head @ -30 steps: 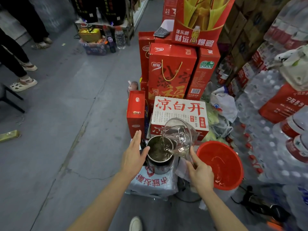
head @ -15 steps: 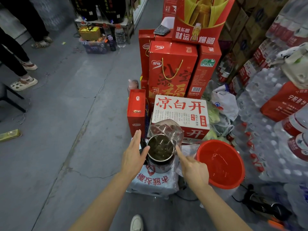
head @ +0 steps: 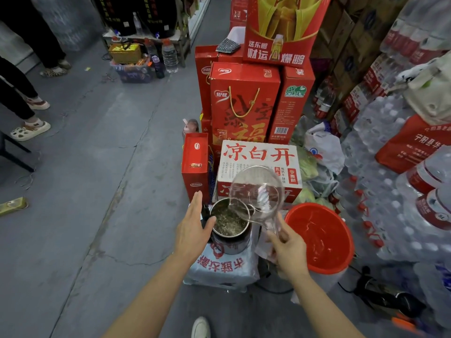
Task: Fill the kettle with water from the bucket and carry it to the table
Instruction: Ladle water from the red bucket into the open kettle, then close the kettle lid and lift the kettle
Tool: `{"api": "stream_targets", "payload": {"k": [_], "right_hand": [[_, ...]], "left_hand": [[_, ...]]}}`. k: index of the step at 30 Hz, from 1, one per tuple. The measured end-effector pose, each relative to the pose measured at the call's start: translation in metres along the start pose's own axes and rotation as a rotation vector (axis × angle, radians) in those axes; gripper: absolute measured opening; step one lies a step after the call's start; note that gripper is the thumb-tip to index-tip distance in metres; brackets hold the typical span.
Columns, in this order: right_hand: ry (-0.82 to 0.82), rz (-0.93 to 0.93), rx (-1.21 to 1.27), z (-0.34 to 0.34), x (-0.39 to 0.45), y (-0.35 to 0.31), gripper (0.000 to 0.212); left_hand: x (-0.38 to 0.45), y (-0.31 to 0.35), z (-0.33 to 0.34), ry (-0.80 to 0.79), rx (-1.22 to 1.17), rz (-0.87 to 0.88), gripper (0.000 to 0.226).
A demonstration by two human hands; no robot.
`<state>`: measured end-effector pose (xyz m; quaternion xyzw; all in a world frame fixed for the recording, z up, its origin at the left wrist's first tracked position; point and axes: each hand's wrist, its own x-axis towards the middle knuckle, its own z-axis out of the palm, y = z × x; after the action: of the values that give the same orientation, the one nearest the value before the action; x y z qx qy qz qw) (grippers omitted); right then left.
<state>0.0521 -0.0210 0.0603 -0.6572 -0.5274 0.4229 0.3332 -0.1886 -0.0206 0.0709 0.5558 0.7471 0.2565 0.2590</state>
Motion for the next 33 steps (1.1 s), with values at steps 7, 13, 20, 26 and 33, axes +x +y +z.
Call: {"api": "stream_targets", "payload": {"k": [7, 13, 20, 26, 33], "right_hand": [[0.411, 0.455, 0.646, -0.054, -0.023, 0.05, 0.069], [0.402, 0.606, 0.548, -0.073, -0.015, 0.104, 0.057], [0.394, 0.174, -0.47, -0.046, -0.006, 0.087, 0.054], [-0.016, -0.021, -0.195, 0.023, 0.012, 0.03, 0.052], [-0.125, 0.07, 0.001, 0.072, 0.047, 0.009, 0.05]], "left_hand": [[0.002, -0.008, 0.01, 0.038, -0.007, 0.007, 0.078], [-0.001, 0.001, 0.025, 0.078, -0.068, -0.001, 0.089], [0.005, 0.016, 0.056, 0.037, -0.01, 0.057, 0.085], [0.013, 0.023, 0.085, 0.022, 0.173, 0.133, 0.076], [0.009, -0.012, 0.101, -0.054, 0.266, 0.207, 0.07]]}}
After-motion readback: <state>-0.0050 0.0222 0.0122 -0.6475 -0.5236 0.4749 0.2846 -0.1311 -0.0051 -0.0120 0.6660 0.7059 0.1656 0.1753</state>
